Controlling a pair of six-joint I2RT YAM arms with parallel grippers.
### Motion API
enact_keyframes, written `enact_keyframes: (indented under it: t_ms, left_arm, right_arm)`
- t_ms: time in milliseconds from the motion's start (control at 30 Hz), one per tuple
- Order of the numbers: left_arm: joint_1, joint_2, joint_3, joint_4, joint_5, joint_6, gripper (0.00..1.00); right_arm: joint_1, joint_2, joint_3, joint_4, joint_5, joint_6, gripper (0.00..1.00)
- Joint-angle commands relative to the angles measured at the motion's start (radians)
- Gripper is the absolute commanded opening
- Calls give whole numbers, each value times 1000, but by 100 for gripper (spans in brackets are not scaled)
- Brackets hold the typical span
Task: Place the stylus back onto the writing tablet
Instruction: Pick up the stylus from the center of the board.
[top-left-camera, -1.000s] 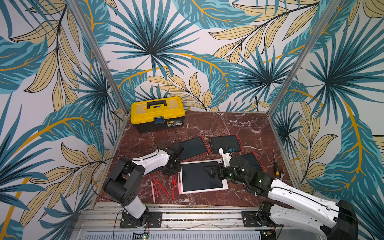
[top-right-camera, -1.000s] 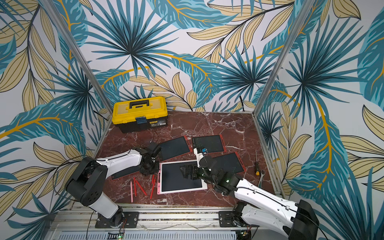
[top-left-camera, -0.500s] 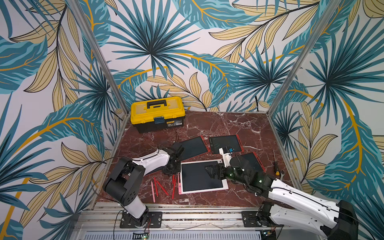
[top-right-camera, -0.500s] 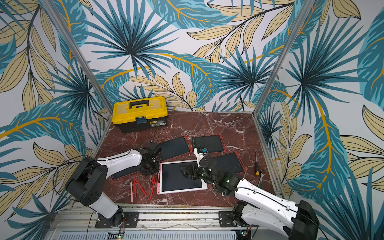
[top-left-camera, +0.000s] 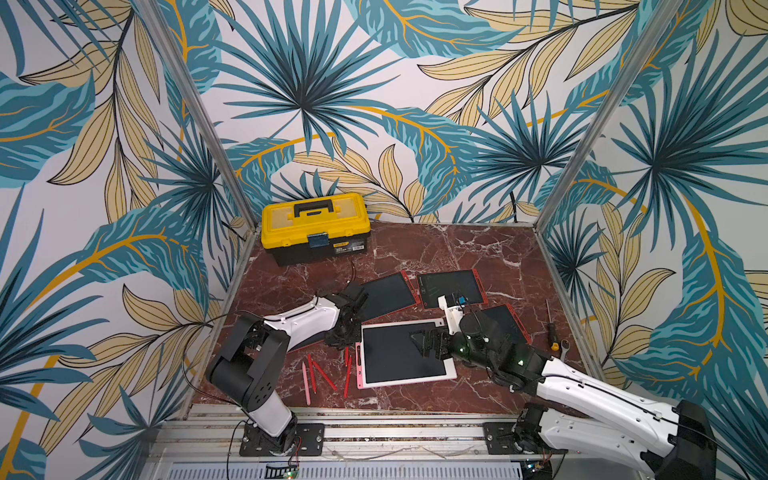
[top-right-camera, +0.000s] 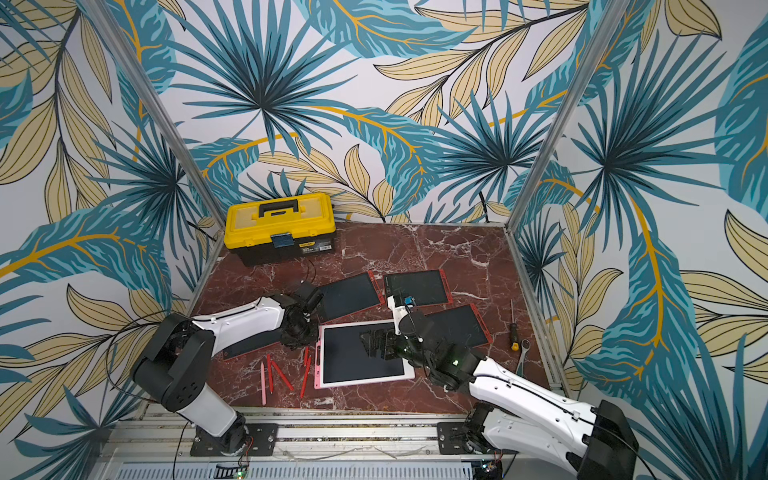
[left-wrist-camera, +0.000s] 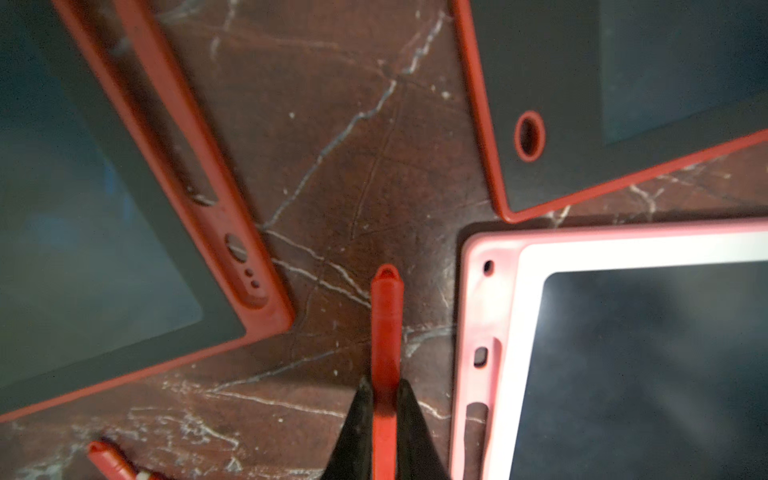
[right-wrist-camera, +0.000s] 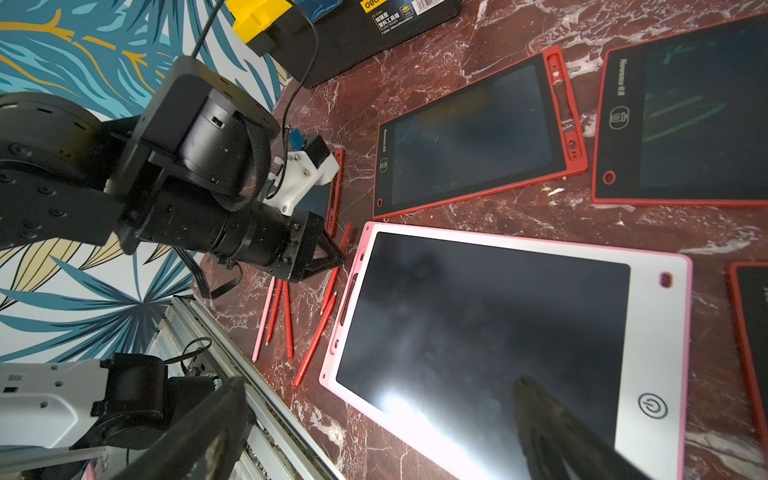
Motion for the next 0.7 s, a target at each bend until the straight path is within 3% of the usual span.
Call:
enact_keyframes:
  t_ms: [0, 667]
  left_arm:
    - [2, 6, 37, -15, -13, -11, 15]
    - [28, 32, 28, -18, 35, -3, 19]
  right_arm:
    - [6, -14, -10, 4, 15, -9, 99]
    - [6, -29, 0, -17, 17, -21, 100]
